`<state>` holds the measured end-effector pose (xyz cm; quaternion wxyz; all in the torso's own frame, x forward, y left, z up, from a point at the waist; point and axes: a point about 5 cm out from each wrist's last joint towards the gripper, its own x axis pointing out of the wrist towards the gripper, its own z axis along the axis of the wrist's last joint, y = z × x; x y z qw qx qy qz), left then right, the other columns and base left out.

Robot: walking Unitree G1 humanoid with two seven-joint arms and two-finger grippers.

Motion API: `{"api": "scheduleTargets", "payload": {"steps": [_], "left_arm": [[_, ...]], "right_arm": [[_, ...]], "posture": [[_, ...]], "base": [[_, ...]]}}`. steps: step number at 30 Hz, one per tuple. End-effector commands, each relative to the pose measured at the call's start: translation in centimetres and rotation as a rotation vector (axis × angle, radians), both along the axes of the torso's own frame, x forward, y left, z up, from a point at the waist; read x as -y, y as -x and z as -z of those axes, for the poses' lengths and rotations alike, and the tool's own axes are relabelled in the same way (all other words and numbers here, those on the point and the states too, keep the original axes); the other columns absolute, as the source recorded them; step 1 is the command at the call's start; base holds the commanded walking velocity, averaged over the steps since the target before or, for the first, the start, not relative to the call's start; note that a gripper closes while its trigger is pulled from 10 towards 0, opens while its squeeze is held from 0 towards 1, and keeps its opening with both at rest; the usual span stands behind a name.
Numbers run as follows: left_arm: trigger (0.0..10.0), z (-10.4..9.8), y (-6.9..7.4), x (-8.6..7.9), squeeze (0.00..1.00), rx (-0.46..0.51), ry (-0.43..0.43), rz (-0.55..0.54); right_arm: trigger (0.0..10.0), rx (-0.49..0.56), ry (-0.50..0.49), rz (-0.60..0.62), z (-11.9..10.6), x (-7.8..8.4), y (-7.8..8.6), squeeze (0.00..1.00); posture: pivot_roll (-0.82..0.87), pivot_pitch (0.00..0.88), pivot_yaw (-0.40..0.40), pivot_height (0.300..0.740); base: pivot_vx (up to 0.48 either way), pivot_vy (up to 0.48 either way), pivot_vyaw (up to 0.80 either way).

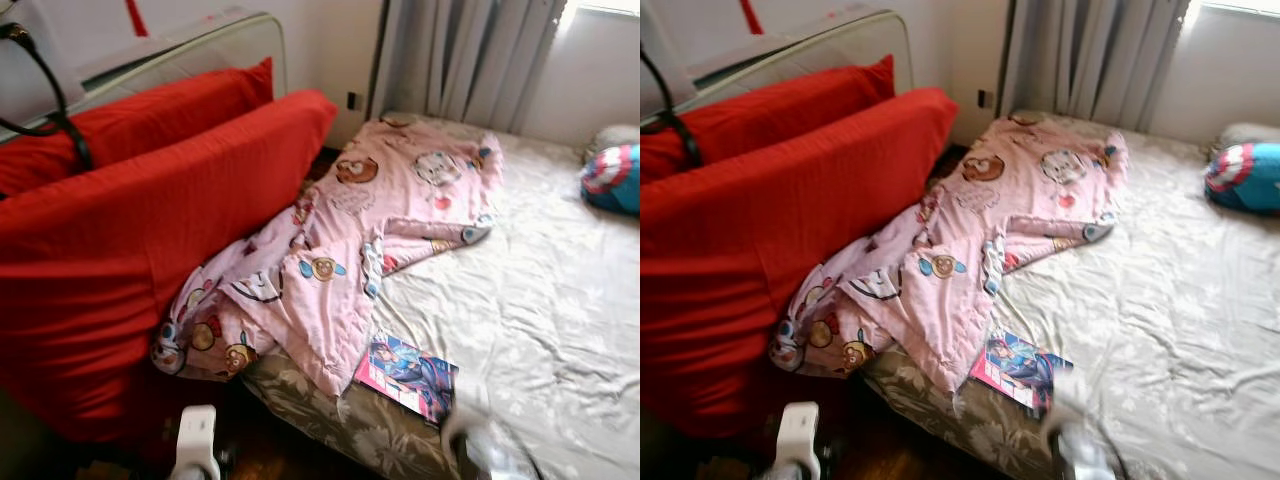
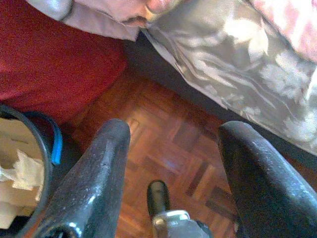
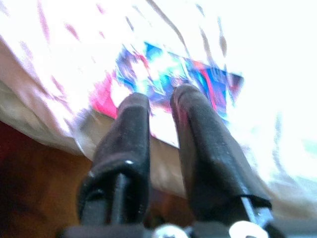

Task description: Clean up the room

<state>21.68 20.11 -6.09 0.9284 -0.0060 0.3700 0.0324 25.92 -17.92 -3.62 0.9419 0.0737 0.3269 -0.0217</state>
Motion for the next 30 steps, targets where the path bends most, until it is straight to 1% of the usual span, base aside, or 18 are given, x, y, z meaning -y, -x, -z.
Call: {"api": "scheduleTargets", "payload": {"steps": [1, 8, 9, 14, 16, 18, 21, 22, 23, 24, 26, 28, 29, 30], "left_arm": [[10.0, 0.7, 1.2, -0.2, 0.0, -0.047, -0.008, 0.01], [10.0, 0.7, 1.2, -0.2, 0.0, -0.042, 0.006, -0.001], [10.0, 0.7, 1.3, -0.3, 0.0, -0.037, 0.013, -0.022], [10.0, 0.5, 1.1, -0.2, 0.0, 0.002, 0.036, -0.03], [10.0, 0.5, 1.1, -0.2, 0.0, 0.017, 0.042, -0.036], [10.0, 0.2, 0.9, -0.2, 0.0, 0.06, 0.046, -0.028], [10.0, -0.2, 0.7, -0.3, 0.0, 0.125, 0.085, -0.088], [10.0, -0.3, 0.6, -0.3, 0.0, 0.146, 0.081, -0.081], [10.0, -0.6, 0.4, -0.3, 0.0, 0.175, 0.052, -0.037], [10.0, -0.7, 0.3, -0.3, 0.0, 0.182, 0.041, -0.021], [10.0, -0.9, 0.3, -0.3, 0.0, 0.212, 0.057, -0.033], [10.0, -1.0, 0.2, -0.4, 0.0, 0.229, 0.048, -0.032], [10.0, -3.9, -3.3, -0.2, 0.0, 0.389, 0.027, -0.008], [10.0, -6.6, -5.9, -0.1, 0.0, 0.522, 0.009, 0.009]], "right_arm": [[10.0, -0.093, -0.021, 0.018, 1.8, 0.1, 2.3, 0.0], [10.0, -0.094, -0.037, 0.037, 1.7, 0.1, 2.3, 0.0], [10.0, -0.092, -0.032, 0.042, 1.7, 0.1, 2.3, 0.0], [10.0, -0.03, -0.066, 0.13, 1.5, 0.3, 2.2, 0.0], [10.0, -0.01, -0.059, 0.128, 1.4, 0.3, 2.1, 0.0], [10.0, 0.021, -0.043, 0.103, 1.2, 0.3, 1.9, 0.0], [10.0, 0.07, -0.019, 0.082, 0.8, 0.3, 1.7, 0.0], [10.0, 0.088, -0.016, 0.08, 0.6, 0.3, 1.6, 0.0], [10.0, 0.119, -0.003, 0.069, 0.4, 0.3, 1.5, 0.0], [10.0, 0.129, 0.0, 0.065, 0.3, 0.3, 1.4, 0.0], [10.0, 0.164, 0.018, 0.053, 0.1, 0.3, 1.3, 0.0], [10.0, 0.188, 0.026, 0.051, -0.1, 0.3, 1.2, 0.0], [10.0, 0.206, 0.025, 0.059, -0.3, 0.4, 1.2, 0.0], [10.0, 0.223, 0.026, 0.066, -0.4, 0.4, 1.2, 0.0]], "posture": [[0.01, 0.0, -0.032, 0.74], [0.02, 0.0, -0.031, 0.74], [0.02, 0.0, -0.03, 0.74], [0.01, 0.0, -0.025, 0.74], [0.01, 0.0, -0.02, 0.74], [0.01, 0.0, -0.019, 0.74], [0.0, 0.0, -0.014, 0.74], [0.0, 0.0, -0.014, 0.74], [0.0, 0.0, -0.011, 0.74], [0.0, 0.0, -0.011, 0.74], [-0.01, 0.0, -0.007, 0.74], [-0.02, 0.0, -0.003, 0.74], [-0.02, 0.0, -0.002, 0.74], [-0.02, 0.0, -0.001, 0.74]], "base": [[0.0, 0.0, 0.0], [0.0, 0.0, 0.0], [0.0, 0.0, 0.0], [0.0, 0.0, 0.0], [0.0, 0.0, 0.0], [0.0, 0.0, 0.0], [0.0, 0.0, 0.0], [0.0, 0.0, 0.0], [0.0, 0.0, 0.0], [0.0, 0.0, 0.0], [0.0, 0.0, 0.0], [0.0, 0.0, 0.0], [0.0, 0.0, 0.0], [0.0, 0.0, 0.0]]}}
